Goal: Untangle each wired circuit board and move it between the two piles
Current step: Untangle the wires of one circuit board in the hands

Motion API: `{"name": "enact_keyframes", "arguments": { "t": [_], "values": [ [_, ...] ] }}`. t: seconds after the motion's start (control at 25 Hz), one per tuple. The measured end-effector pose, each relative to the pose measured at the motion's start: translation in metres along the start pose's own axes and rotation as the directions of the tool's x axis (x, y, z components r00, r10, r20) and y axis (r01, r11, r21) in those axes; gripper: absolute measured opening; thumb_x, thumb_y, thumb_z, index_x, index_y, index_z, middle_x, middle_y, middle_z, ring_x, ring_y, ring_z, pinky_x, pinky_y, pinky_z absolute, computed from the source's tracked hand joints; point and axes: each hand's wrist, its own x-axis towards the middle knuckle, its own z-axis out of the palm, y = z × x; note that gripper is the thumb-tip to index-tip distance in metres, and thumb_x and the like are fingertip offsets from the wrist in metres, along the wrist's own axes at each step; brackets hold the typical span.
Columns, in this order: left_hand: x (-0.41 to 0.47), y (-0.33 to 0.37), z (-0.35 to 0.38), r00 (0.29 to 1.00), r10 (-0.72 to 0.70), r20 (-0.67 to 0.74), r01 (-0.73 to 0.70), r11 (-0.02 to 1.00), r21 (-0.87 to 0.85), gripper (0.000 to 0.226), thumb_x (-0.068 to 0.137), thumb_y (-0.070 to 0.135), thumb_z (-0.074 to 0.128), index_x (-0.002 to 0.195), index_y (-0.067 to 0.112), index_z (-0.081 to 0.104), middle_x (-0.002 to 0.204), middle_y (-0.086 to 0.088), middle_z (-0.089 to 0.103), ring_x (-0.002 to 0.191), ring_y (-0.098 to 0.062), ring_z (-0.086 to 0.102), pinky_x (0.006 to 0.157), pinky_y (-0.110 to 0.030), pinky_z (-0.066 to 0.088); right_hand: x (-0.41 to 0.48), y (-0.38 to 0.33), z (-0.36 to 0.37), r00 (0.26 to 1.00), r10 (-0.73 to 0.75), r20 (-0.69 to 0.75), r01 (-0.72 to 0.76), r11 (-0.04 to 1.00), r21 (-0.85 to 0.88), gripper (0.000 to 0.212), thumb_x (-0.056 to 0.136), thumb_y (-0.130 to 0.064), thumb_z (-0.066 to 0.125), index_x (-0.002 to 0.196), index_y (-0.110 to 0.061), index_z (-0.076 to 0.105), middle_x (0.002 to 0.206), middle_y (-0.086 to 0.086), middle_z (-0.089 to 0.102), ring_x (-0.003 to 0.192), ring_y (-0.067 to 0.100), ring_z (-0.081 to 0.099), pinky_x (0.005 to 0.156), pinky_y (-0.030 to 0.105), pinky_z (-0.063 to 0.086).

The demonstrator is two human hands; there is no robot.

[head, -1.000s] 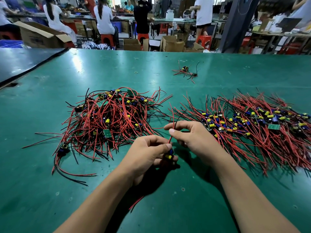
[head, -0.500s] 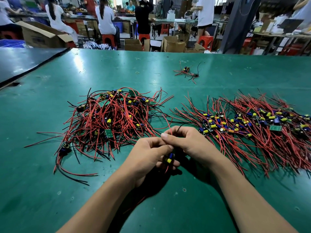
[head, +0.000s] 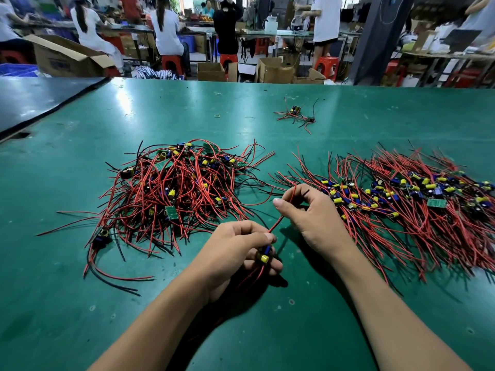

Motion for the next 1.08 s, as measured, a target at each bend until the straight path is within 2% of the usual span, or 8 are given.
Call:
{"name": "enact_keyframes", "arguments": {
  "t": [0.16, 0.24, 0.4, 0.48, 0.64, 0.8, 0.92, 1.08],
  "values": [
    [0.001, -0.002, 0.0, 1.0, 0.007, -0.01, -0.007, 1.0, -0.002, 0.021, 0.093, 0.012, 0.062, 0.096, -0.009, 0.063, 0.064, -0.019, 0.06, 0.048, -0.026, 0.065, 0.045, -0.026, 0.053, 0.0, -0.005, 0.005, 0.996, 0.083, 0.04, -0.091, 0.954, 0.285, 0.018, 0.086, -0.017, 0.078, 0.081, -0.012, 0.061, 0.052, -0.008, 0.051, 0.041, 0.009, 0.041, 0.044, 0.019, 0.037],
    [0.003, -0.004, 0.003, 0.998, 0.047, -0.04, -0.047, 0.999, -0.004, 0.018, 0.094, 0.012, 0.06, 0.091, -0.005, 0.064, 0.06, -0.014, 0.058, 0.045, -0.024, 0.063, 0.044, -0.026, 0.052, -0.003, -0.009, 0.007, 0.982, 0.151, 0.112, -0.185, 0.894, 0.409, 0.022, 0.079, -0.026, 0.081, 0.081, -0.012, 0.064, 0.054, -0.002, 0.05, 0.041, 0.01, 0.041, 0.042, 0.019, 0.036],
    [0.006, -0.007, 0.007, 0.982, 0.14, -0.126, -0.136, 0.99, 0.043, 0.017, 0.097, 0.011, 0.057, 0.082, 0.003, 0.055, 0.056, -0.011, 0.055, 0.04, -0.021, 0.059, 0.04, -0.025, 0.049, -0.013, -0.013, 0.012, 0.836, 0.269, 0.478, -0.469, 0.802, 0.37, 0.022, 0.078, -0.036, 0.081, 0.085, -0.017, 0.073, 0.07, 0.011, 0.064, 0.048, 0.018, 0.058, 0.044, 0.024, 0.048],
    [0.007, -0.008, 0.008, 0.978, 0.159, -0.137, -0.152, 0.987, 0.06, 0.018, 0.097, 0.01, 0.056, 0.081, 0.003, 0.052, 0.057, -0.012, 0.054, 0.039, -0.02, 0.058, 0.039, -0.024, 0.047, -0.013, -0.013, 0.013, 0.818, 0.259, 0.513, -0.494, 0.774, 0.396, 0.02, 0.077, -0.034, 0.081, 0.086, -0.017, 0.074, 0.075, 0.013, 0.066, 0.051, 0.02, 0.062, 0.046, 0.027, 0.052],
    [0.005, -0.006, 0.006, 0.981, 0.151, -0.122, -0.148, 0.989, 0.028, 0.016, 0.099, 0.009, 0.052, 0.086, 0.0, 0.053, 0.056, -0.01, 0.052, 0.039, -0.02, 0.057, 0.039, -0.023, 0.046, -0.008, -0.01, 0.011, 0.963, 0.173, 0.207, -0.221, 0.947, 0.234, 0.018, 0.082, -0.03, 0.081, 0.078, -0.014, 0.073, 0.057, -0.003, 0.058, 0.047, 0.007, 0.046, 0.045, 0.015, 0.038],
    [0.001, -0.004, 0.006, 0.988, 0.134, -0.074, -0.133, 0.991, 0.008, 0.016, 0.099, 0.01, 0.051, 0.089, -0.001, 0.054, 0.057, -0.01, 0.053, 0.039, -0.02, 0.057, 0.041, -0.023, 0.047, -0.002, -0.001, 0.007, 0.993, 0.108, -0.044, -0.103, 0.989, 0.104, 0.031, 0.082, -0.034, 0.081, 0.065, -0.012, 0.067, 0.045, -0.011, 0.046, 0.043, 0.002, 0.036, 0.048, 0.014, 0.03],
    [0.001, -0.004, 0.007, 0.988, 0.14, -0.058, -0.139, 0.99, 0.02, 0.015, 0.099, 0.01, 0.051, 0.089, -0.001, 0.053, 0.056, -0.008, 0.053, 0.039, -0.019, 0.056, 0.041, -0.023, 0.046, 0.001, 0.002, 0.006, 0.991, 0.064, -0.115, -0.06, 0.998, 0.035, 0.033, 0.087, -0.034, 0.078, 0.067, -0.009, 0.068, 0.044, -0.013, 0.047, 0.043, 0.002, 0.037, 0.05, 0.014, 0.029],
    [0.001, -0.006, 0.005, 0.991, 0.129, -0.035, -0.128, 0.991, 0.031, 0.015, 0.098, 0.009, 0.053, 0.088, -0.001, 0.054, 0.055, -0.008, 0.053, 0.04, -0.022, 0.056, 0.042, -0.024, 0.046, 0.002, 0.003, 0.007, 0.995, 0.033, -0.097, -0.04, 0.996, -0.074, 0.025, 0.098, -0.029, 0.065, 0.084, -0.01, 0.074, 0.056, -0.015, 0.057, 0.053, -0.002, 0.046, 0.056, 0.013, 0.038]
  ]
}}
